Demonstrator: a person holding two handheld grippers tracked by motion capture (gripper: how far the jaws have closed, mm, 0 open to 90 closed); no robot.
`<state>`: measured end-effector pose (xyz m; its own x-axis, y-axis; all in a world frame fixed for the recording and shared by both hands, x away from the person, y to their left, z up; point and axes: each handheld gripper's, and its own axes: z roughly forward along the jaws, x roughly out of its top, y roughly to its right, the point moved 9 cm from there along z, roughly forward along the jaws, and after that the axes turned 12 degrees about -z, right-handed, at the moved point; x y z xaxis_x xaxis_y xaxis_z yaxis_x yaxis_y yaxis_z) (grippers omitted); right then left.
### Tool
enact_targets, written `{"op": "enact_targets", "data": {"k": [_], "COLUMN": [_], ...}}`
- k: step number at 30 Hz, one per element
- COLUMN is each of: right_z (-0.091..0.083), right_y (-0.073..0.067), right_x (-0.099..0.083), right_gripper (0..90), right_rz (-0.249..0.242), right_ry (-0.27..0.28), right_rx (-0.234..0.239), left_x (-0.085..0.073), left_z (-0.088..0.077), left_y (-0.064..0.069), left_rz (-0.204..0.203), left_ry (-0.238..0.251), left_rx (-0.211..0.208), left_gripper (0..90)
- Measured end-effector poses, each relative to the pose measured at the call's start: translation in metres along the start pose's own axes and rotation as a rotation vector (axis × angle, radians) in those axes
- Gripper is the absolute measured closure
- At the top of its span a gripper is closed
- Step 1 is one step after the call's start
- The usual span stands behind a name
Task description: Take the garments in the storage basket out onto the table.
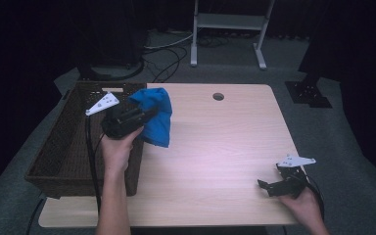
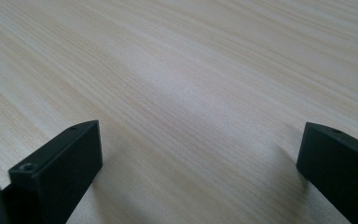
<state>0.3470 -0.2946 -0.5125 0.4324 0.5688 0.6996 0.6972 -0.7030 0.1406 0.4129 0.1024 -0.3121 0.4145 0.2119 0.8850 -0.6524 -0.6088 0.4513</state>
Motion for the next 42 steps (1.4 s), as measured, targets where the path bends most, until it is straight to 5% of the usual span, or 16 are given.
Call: {"op": "enact_targets", "data": {"k": [23, 42], "right_z": [0.000, 0.000], "right_y": [-0.001, -0.001], "right_x": [0.000, 0.000], "right_gripper": [0.0, 0.0], "right_rz": [-0.005, -0.007], "right_ry": [-0.001, -0.001], "right_rx": [0.004, 0.007], "left_x": [-0.004, -0.028], "left_z": [0.032, 0.063], "left_y": [0.026, 0.033], "left_rz": [0.027, 0.049], "left_ry": [0.009, -0.017], "left_rx": [-0.058, -0.079], "left_gripper": [74.5, 74.5]}}
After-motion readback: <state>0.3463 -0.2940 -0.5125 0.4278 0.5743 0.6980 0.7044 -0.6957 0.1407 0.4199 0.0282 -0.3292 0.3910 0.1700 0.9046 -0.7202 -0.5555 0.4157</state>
